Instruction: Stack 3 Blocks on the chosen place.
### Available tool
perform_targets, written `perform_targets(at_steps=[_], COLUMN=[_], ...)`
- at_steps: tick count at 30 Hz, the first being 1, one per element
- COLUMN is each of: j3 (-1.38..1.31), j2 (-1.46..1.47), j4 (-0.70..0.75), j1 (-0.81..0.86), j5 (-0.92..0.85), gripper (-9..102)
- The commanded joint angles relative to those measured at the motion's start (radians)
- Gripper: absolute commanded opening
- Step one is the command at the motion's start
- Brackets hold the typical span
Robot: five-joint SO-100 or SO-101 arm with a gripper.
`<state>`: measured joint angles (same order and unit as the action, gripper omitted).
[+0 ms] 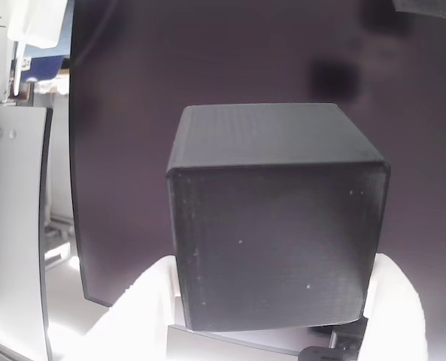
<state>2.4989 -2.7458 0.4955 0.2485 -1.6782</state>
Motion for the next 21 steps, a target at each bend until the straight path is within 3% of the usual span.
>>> perform_targets(at_steps=[1, 8, 21], j3=[0.091, 0.236, 0.325], j2=[-0.026, -0.028, 0.026], j4=[-0.149, -0.319, -0.488], j1=[-0.02, -0.071, -0.164], j5=[0.005, 0.009, 0.038], gripper=[22, 22, 22])
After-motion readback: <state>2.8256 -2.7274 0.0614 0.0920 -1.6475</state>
